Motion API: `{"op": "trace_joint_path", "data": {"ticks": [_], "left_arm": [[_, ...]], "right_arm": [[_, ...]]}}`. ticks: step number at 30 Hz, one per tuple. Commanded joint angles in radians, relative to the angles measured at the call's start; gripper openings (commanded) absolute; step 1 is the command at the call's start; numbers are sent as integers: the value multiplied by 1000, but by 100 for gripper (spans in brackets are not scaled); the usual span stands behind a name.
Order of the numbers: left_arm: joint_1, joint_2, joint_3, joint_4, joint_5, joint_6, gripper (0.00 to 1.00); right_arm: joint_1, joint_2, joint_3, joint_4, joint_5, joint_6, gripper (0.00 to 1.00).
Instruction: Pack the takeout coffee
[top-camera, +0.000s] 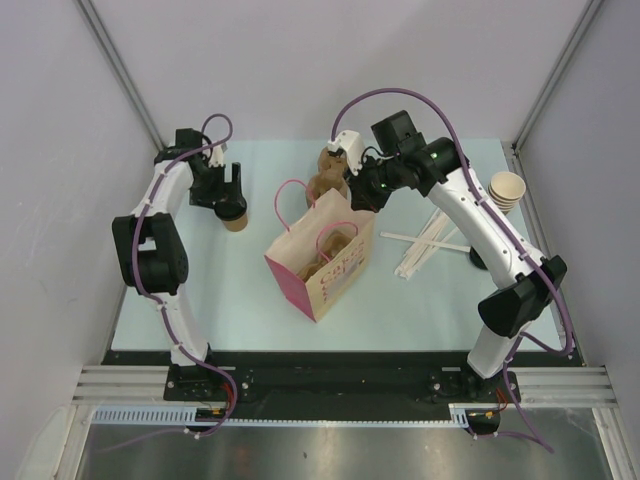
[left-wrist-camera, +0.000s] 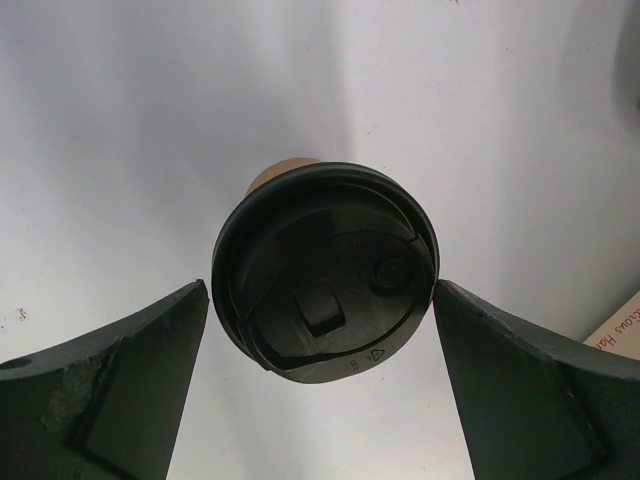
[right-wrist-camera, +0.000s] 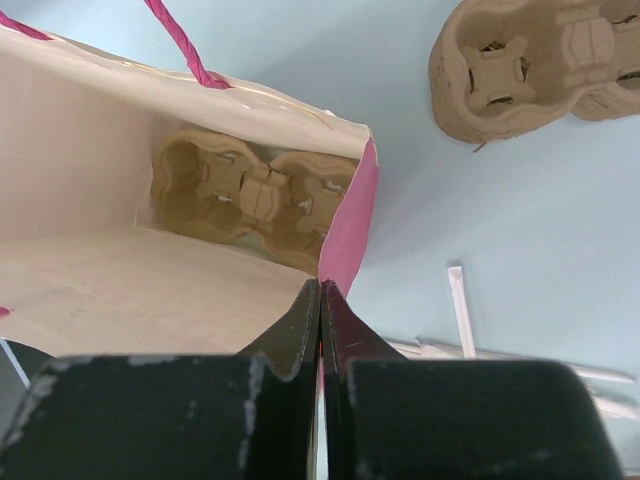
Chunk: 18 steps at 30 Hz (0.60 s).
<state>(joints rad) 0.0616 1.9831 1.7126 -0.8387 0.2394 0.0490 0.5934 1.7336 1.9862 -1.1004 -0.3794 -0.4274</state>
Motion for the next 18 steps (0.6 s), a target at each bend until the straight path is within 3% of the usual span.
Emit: {"op": "trace_joint_path", "data": {"ticks": [1, 9, 18], "left_arm": [[-6, 6, 13, 23, 3, -18, 100], [-13, 17, 24, 13, 1, -18, 95], [-11, 0, 24, -7, -37, -18, 81]], "right_arm": [[-3, 3, 42, 20, -23, -11, 0], [-4, 7, 46, 14, -26, -13, 0], [-7, 6, 48, 14, -26, -14, 0]]}}
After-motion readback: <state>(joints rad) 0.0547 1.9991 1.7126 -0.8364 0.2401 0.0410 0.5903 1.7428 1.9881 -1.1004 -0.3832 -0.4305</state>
